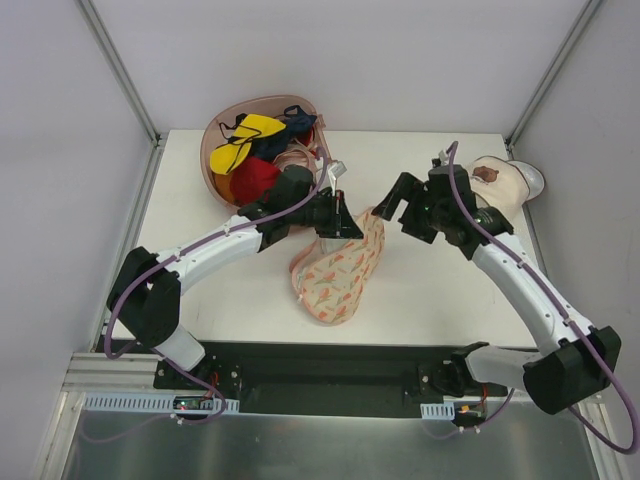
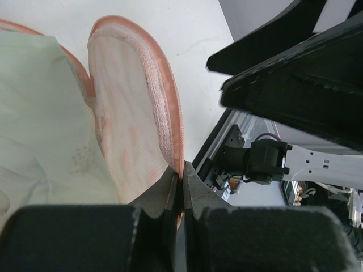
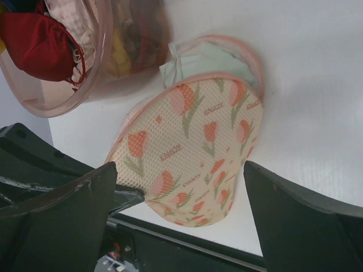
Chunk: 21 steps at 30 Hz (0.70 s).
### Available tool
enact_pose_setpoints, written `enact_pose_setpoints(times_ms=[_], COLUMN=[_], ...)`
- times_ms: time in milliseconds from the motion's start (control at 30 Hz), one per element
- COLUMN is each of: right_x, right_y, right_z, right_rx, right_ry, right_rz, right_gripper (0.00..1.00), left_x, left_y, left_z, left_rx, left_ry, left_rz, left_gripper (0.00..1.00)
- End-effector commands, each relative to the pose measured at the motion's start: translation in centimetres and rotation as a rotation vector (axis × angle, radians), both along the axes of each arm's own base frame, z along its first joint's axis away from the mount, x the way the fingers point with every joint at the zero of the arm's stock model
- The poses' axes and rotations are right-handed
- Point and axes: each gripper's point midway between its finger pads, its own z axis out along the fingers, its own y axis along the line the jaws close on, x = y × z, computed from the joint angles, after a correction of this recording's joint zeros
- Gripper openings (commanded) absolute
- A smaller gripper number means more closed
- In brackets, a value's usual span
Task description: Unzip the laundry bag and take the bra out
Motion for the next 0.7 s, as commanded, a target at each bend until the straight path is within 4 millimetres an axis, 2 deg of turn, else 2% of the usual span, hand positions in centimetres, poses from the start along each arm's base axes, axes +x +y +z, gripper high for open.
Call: enact_pose_setpoints(times_ms=[0, 67, 100, 167, 300, 500, 567, 600, 667], right_x=[0.2, 0.6, 1.0, 1.3, 1.3, 1.6, 1.4, 1.4, 1.0], right_y=[2.5, 3.2, 3.6, 4.2, 4.6, 4.5, 4.7, 4.8, 5.0], right_z=[0.2, 0.0, 0.8, 0.4, -0.6, -0.5, -0.7, -1.0, -1.4], right_rx=[0.165, 0.178, 0.192, 0.181, 0.174, 0.127, 0.123, 0.119, 0.123], right_ry=[0.115, 0.147, 0.142, 0.169, 0.219, 0.191, 0.199, 0.204, 0.217], right_rz=[-0.116, -0.149, -0.151, -0.149, -0.154, -0.129, -0.114, -0.109, -0.093], right_gripper=[0.97, 0.96, 0.97, 0.97, 0.98, 0.99, 0.92, 0.81, 0.67], left_x=[-0.2, -0.3, -0.5, -0.3, -0.2, -0.7, -0.5, -0.4, -0.2], left_y=[-0.8, -0.9, -1.0, -0.7, -0.1, -0.4, -0.4, -0.4, -0.5], left_z=[3.2, 3.2, 3.1, 3.0, 3.2, 2.7, 2.7, 2.8, 2.9], left_rx=[-0.069, -0.071, -0.072, -0.072, -0.050, -0.034, -0.030, -0.031, -0.028], left_ry=[-0.078, -0.077, -0.072, -0.062, -0.114, -0.091, -0.092, -0.097, -0.098], left_rz=[-0.024, -0.030, -0.043, -0.031, -0.023, -0.063, -0.055, -0.053, -0.047], left_gripper=[0.00, 0.00, 0.00, 0.00, 0.00, 0.00, 0.00, 0.00, 0.00])
